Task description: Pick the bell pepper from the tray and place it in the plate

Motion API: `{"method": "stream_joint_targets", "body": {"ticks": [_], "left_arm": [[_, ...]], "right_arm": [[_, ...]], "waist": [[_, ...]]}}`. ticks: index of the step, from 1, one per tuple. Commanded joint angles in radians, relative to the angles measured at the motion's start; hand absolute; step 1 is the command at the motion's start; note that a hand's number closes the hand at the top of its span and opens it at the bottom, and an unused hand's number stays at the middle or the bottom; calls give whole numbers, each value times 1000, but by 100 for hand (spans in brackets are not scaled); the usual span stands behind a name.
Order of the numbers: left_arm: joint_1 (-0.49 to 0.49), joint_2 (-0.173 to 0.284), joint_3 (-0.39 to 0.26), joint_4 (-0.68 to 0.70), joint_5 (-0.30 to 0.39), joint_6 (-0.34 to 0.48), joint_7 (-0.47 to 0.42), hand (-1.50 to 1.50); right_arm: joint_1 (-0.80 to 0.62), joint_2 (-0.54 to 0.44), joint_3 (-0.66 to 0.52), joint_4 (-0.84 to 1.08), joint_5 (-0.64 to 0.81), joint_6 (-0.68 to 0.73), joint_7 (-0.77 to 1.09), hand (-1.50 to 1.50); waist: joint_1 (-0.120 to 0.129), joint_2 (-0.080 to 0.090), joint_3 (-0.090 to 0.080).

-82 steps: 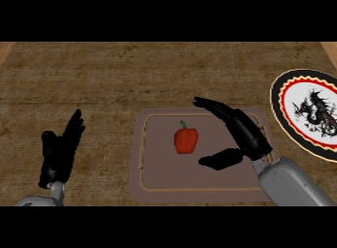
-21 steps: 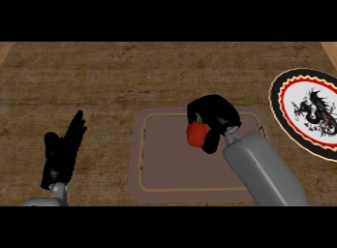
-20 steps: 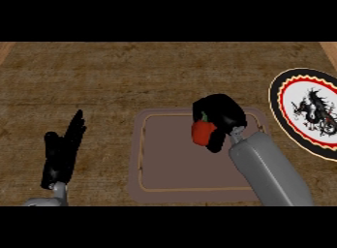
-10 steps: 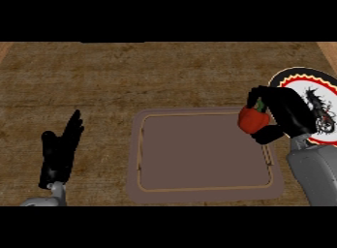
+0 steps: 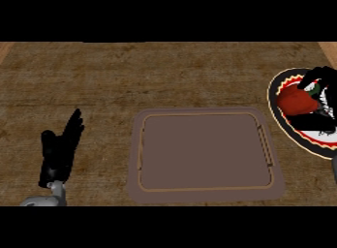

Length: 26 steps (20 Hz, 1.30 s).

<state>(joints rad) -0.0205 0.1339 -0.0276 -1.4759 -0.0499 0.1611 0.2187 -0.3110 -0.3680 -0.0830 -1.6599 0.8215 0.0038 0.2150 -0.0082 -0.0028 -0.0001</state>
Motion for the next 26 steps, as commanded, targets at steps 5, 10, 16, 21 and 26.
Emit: {"method": "stream_joint_targets", "body": {"ticks": [5, 10, 16, 21, 26], "left_arm": [[49, -36, -33, -37, -52, 30, -14, 0], [0, -38, -21, -31, -48, 18, 13, 0], [-39, -30, -11, -13, -56, 4, 45, 0], [2, -28, -9, -10, -31, -26, 0, 0], [-53, -13, 16, 6, -34, -22, 21, 0]], "right_arm": [[-51, -64, -160, 199, -50, -29, -70, 150], [-104, -119, -221, 396, -73, -39, -150, 150], [-209, -165, -219, 697, -15, -108, -245, 150], [-287, -225, -218, 912, -45, 40, -308, 150], [-326, -256, -177, 1084, -4, 130, -341, 150]], "waist": [[13, 3, 0], [13, 5, 0], [19, 6, 1], [30, 10, 1], [33, 12, 1]]}}
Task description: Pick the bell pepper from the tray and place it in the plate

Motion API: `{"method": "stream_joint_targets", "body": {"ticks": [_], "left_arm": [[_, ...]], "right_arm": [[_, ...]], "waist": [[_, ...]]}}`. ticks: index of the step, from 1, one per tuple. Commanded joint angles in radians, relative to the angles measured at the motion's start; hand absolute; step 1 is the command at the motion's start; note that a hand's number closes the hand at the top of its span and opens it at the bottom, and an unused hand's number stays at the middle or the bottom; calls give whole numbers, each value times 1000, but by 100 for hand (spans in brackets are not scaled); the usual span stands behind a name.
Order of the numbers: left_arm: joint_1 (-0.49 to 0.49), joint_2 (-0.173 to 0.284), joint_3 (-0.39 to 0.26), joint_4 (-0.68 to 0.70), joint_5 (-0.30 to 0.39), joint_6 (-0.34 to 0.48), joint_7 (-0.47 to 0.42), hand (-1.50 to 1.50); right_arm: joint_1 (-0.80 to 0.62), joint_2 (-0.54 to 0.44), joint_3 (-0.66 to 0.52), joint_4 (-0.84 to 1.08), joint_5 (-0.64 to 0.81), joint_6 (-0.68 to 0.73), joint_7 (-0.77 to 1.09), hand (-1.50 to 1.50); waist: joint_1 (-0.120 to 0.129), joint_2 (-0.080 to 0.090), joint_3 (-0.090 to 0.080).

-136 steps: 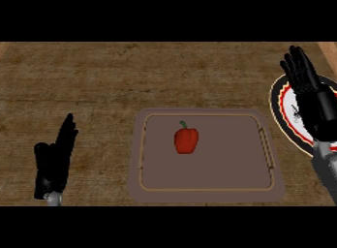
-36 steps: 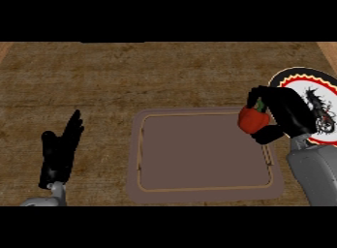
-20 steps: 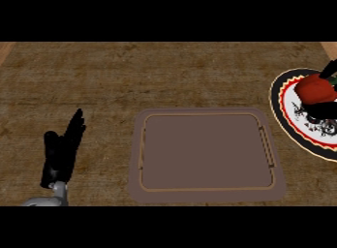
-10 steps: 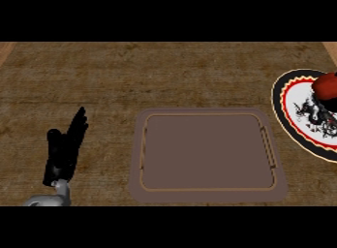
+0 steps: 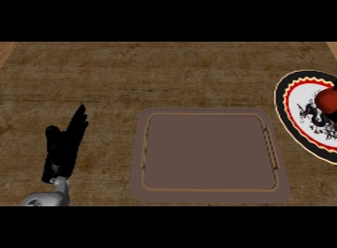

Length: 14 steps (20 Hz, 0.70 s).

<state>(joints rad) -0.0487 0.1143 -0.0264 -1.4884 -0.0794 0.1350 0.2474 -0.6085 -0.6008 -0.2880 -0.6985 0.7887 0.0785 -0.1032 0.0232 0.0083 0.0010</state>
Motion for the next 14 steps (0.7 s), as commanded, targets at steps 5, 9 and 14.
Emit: {"method": "stream_joint_targets", "body": {"ticks": [5, 9, 14], "left_arm": [[23, -15, -20, -55, -3, -7, 38, 0], [-20, -13, 8, 20, -12, 13, 6, 0], [17, -6, 9, -15, 1, 0, 3, 0]], "right_arm": [[-93, -48, 9, 262, 7, 75, -192, -150], [-88, -73, -73, 217, -109, 140, -348, -150], [-89, -15, -286, 255, -344, 169, -441, -150]], "waist": [[3, -2, 1], [-13, -4, 1], [-14, -5, 3]]}}
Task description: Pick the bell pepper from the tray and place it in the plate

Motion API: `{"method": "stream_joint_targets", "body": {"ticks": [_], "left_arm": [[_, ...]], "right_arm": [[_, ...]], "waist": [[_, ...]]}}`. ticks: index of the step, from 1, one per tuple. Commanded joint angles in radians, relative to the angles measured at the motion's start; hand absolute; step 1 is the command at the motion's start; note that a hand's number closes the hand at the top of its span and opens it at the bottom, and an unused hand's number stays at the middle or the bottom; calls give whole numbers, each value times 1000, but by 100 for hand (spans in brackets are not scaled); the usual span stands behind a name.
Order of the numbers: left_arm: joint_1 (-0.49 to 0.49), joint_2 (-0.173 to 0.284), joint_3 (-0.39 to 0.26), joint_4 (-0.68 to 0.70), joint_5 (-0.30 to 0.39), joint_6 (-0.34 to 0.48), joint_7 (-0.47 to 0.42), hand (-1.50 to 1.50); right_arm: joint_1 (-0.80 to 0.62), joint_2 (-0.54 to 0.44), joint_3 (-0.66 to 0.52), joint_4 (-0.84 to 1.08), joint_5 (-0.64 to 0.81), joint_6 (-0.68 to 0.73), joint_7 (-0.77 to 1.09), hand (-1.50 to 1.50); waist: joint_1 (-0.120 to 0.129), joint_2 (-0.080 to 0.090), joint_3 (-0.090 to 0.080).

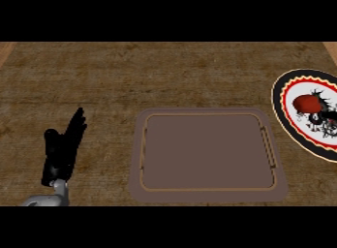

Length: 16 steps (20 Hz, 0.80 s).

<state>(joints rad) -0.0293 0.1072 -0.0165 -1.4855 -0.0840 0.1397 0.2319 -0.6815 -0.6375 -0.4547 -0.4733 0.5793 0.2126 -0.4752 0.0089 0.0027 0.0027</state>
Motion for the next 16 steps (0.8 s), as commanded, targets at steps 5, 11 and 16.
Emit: {"method": "stream_joint_targets", "body": {"ticks": [5, 11, 16], "left_arm": [[-1, -8, -5, 0, -2, -3, 12, 0], [-33, -20, -1, 13, -18, 13, 7, 0], [19, 4, 12, -12, 15, -34, -8, 0]], "right_arm": [[20, -69, -197, 112, -227, 184, -98, -150], [59, -104, -175, 157, -251, 275, -186, -150], [48, -92, -164, 204, -244, 247, -281, -150]], "waist": [[3, 3, -1], [3, 1, -1], [18, 6, 0]]}}
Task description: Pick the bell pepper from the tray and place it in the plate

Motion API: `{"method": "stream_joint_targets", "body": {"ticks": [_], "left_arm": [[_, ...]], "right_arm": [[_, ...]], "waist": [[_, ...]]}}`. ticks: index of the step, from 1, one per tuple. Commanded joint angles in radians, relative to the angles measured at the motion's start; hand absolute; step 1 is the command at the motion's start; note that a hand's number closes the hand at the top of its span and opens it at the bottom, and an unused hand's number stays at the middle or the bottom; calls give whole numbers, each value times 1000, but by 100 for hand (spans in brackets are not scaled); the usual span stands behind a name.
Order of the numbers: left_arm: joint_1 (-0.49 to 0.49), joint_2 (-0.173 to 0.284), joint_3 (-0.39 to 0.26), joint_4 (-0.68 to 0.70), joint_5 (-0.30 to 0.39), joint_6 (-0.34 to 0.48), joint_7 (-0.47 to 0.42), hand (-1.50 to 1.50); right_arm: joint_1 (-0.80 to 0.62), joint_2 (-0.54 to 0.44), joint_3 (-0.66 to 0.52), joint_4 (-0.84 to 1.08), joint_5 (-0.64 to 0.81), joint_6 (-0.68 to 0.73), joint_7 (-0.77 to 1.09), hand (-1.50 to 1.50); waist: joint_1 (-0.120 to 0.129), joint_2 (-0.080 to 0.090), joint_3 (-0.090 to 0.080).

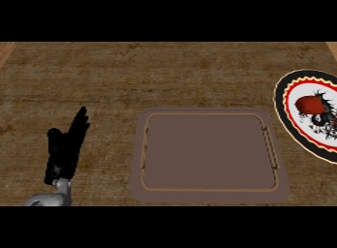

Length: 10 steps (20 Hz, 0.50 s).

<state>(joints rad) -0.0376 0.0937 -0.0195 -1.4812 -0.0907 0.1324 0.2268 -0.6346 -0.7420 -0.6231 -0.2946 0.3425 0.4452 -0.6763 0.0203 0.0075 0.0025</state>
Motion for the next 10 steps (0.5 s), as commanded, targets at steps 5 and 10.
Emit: {"method": "stream_joint_targets", "body": {"ticks": [5, 10], "left_arm": [[41, 3, 8, -18, -6, -4, -28, 0], [16, 8, 7, -52, -4, -15, 39, 0]], "right_arm": [[26, 27, 31, 26, -17, -17, -100, -150], [0, 21, 60, 43, -10, -77, -30, -150]], "waist": [[-1, -1, 0], [-2, -2, -1]]}}
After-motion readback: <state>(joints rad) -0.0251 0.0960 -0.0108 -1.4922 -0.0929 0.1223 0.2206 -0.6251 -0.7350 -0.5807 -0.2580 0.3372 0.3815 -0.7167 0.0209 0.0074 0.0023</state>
